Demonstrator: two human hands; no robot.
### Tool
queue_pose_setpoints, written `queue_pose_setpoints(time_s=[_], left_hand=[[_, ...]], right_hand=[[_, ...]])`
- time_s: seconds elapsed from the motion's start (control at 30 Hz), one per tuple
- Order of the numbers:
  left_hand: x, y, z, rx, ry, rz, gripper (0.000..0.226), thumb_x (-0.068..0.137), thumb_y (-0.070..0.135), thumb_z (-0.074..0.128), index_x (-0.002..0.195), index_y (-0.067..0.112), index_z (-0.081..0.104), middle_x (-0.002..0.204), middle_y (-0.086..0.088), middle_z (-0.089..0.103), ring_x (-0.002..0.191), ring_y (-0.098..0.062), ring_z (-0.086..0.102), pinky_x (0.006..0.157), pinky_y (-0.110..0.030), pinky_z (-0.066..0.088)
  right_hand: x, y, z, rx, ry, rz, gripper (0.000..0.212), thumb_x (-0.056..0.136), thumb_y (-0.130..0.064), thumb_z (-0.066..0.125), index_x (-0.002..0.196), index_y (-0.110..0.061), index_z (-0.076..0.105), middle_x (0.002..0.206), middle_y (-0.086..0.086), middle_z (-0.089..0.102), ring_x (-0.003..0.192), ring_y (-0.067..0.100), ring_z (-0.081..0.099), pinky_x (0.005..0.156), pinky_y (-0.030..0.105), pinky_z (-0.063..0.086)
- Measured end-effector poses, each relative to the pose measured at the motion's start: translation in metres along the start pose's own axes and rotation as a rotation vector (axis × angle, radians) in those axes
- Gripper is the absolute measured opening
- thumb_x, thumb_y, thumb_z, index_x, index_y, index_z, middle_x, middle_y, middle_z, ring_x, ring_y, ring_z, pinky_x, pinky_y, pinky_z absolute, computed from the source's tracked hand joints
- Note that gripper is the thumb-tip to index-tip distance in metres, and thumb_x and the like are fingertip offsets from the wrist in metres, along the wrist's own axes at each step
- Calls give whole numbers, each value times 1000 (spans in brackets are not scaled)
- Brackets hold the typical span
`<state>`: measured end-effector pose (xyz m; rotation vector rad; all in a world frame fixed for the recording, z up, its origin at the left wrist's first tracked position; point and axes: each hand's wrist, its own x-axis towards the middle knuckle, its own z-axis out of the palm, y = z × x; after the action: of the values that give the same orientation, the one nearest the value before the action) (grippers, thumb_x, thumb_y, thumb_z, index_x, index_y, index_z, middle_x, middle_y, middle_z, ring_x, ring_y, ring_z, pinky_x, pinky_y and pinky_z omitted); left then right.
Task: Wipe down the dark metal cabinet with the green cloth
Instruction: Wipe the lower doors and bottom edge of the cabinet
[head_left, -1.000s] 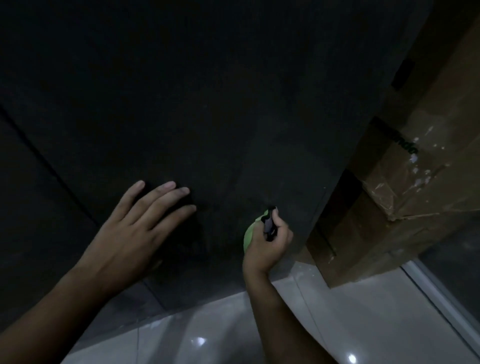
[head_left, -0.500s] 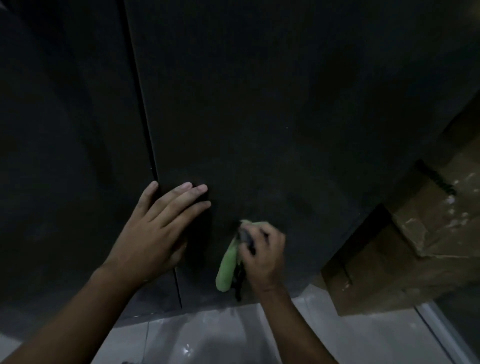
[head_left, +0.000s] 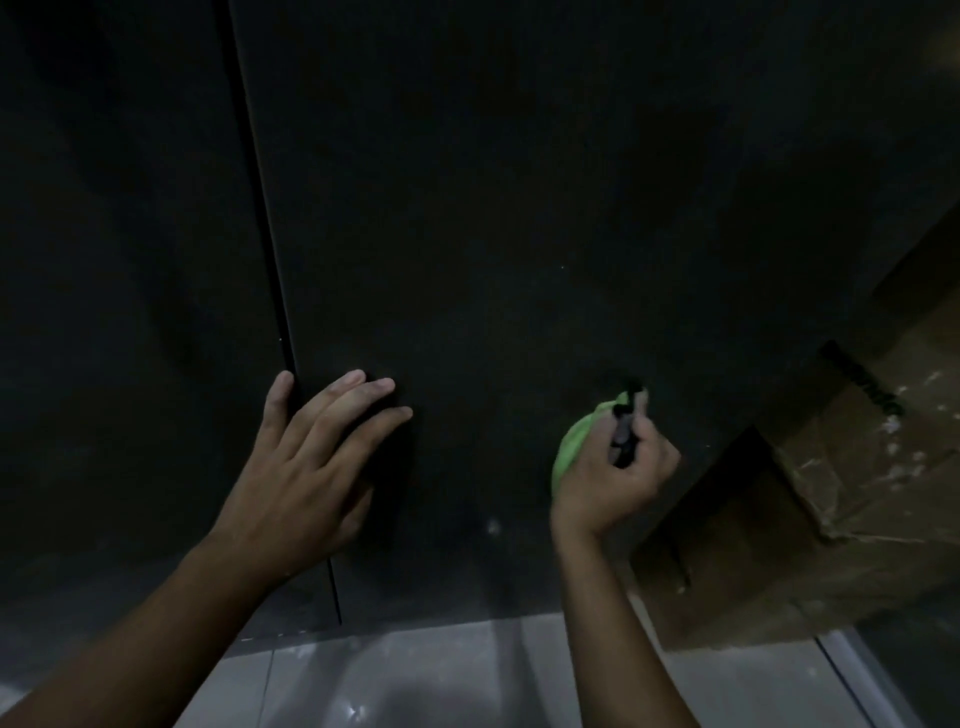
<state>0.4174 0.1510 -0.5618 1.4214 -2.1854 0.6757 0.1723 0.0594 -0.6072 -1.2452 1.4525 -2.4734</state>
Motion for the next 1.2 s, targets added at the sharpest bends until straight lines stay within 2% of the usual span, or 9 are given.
queue_pose_setpoints(time_s=[0.13,0.33,0.47,0.57,0.7,0.8,0.9,1.07,1.2], left_hand=[[-1,-1,4,-2,40,3,64,75,30,49,138,18,43,148,-10,36,139,-30,32,116,-61,11],[-3,-3,7,-4,70,14,58,77,26,52,134,16,46,147,-9,38,140,-29,32,118,-58,10],[-7,-11,5,1,42,41,59,77,25,53,134,17,46,145,-8,40,139,-28,35,118,-56,12],[-9,-19,-1,-10,-1,78,63,74,27,53,136,19,44,146,-6,38,139,-26,34,120,-50,11],[-11,-31,-4,-18,-30,108,66,74,27,63,136,19,43,147,-4,37,139,-26,33,119,-48,14],[-17,-35,-3,-25,-18,103,58,81,26,54,138,21,42,147,-3,37,139,-24,33,120,-46,13],[-28,-42,-1,-2,-9,98,55,86,17,59,138,22,43,146,-2,38,139,-23,35,120,-45,13],[-42,-56,3,36,-31,80,63,84,10,67,140,21,42,149,-1,36,141,-21,33,121,-42,12],[-42,-58,2,-6,-18,81,46,94,14,50,138,24,44,150,3,36,142,-17,31,121,-38,11]], right_hand=[[-37,-23,20,17,-235,-249,26,80,-3,71,105,-13,73,103,7,48,85,28,63,78,33,58],[-83,-20,19,-83,-679,-670,29,94,-22,66,123,-24,65,118,0,50,99,21,61,93,27,42],[-64,-18,10,-144,-802,-801,34,97,-28,61,130,-32,59,118,-3,52,89,24,67,77,38,50],[-16,-21,5,-193,-694,-835,29,96,-26,62,125,-29,66,112,0,62,84,27,65,75,40,49],[15,-30,12,-296,-245,-663,22,94,-13,62,112,-17,73,104,12,67,94,28,56,95,27,37],[-12,-35,25,-236,-196,-574,19,95,-11,61,109,-11,74,109,14,65,100,30,55,101,25,37],[-51,-27,25,-150,-369,-680,22,98,-15,56,115,-16,71,116,6,57,107,17,51,94,35,42],[-119,-7,21,-61,-779,-880,30,93,-18,71,122,-22,73,121,-1,64,86,22,60,73,38,46],[-158,32,10,-121,-1078,-1143,36,94,-14,67,129,-25,66,128,-6,64,97,17,61,83,34,42]])
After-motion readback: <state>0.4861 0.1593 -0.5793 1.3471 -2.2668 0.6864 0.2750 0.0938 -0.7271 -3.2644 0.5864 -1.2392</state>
